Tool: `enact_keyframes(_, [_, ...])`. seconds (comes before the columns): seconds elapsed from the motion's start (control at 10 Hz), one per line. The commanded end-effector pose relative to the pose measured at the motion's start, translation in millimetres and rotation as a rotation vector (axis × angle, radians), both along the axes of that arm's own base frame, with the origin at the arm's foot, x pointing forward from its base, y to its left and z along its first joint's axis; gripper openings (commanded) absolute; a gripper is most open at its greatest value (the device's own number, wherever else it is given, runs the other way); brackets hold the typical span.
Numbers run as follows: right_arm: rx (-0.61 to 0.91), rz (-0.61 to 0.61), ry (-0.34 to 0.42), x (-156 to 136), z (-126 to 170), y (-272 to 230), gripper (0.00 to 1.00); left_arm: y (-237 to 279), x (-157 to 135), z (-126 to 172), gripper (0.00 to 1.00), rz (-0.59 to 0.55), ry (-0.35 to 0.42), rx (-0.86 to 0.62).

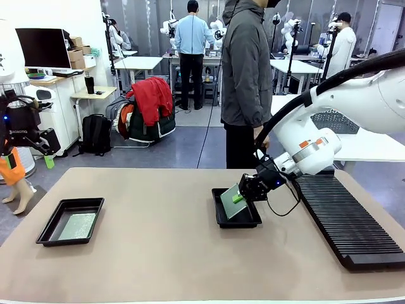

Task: Inspect and transfer BCBs to ESD trays.
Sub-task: Pick up the Blank PCB from the PCB Rack and place it in the right ESD tray.

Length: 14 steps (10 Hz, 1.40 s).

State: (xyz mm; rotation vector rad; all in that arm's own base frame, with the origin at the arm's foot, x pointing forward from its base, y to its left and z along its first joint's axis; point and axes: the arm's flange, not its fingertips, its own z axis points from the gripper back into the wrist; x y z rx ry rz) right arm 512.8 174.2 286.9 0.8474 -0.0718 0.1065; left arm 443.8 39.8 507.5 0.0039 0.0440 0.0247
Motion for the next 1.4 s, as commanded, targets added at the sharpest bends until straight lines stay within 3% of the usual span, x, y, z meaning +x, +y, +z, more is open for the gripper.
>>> enact_keyframes(0.0, [0.008, -0.035, -0.031, -1.5, -6.7, 7.9, 0.03, 0.2, 0.0, -1.1, 1.0, 0.0, -0.005, -0.001])
enact_keyframes(1.3, [-0.001, -0.024, 0.009, -1.7, -8.4, 4.9, 0.03, 0.2, 0.0, -1.1, 1.0, 0.0, -0.005, -0.001])
